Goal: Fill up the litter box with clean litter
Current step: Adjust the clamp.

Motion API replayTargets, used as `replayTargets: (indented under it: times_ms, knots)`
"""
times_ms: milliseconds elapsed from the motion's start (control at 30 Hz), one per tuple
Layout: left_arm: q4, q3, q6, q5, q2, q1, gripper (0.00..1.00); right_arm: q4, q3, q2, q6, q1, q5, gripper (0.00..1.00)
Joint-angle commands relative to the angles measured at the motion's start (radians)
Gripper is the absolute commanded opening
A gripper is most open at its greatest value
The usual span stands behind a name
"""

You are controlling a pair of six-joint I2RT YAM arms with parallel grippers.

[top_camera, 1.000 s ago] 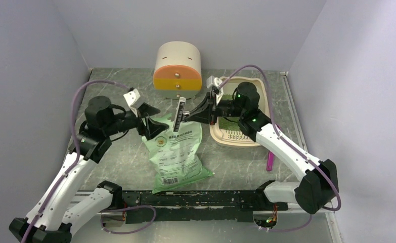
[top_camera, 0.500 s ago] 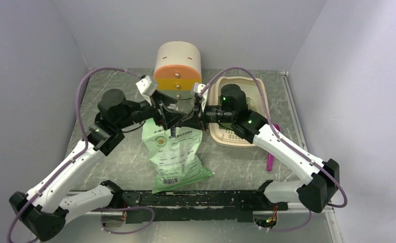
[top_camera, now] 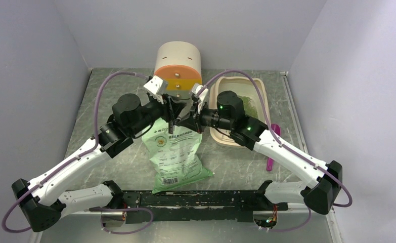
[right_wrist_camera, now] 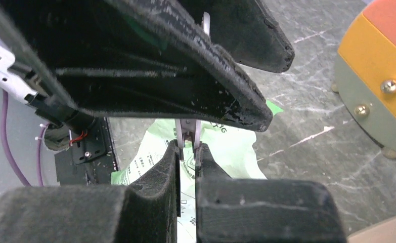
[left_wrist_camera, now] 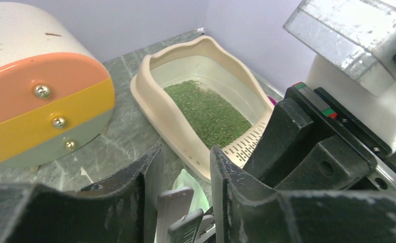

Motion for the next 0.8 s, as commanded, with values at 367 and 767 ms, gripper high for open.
replayTargets:
  times_ms: [367, 767]
  knots:
    - [-0.053, 0.012, -0.019, -0.075, 0.015, -0.069, 0.05, 0.193, -0.043, -0.032, 0.179, 0.003, 0.121, 0.16]
    - [-0.055, -0.004, -0.132, -0.163, -0.015, -0.068, 0.05, 0.249, -0.090, -0.041, 0.227, 0.003, 0.125, 0.46]
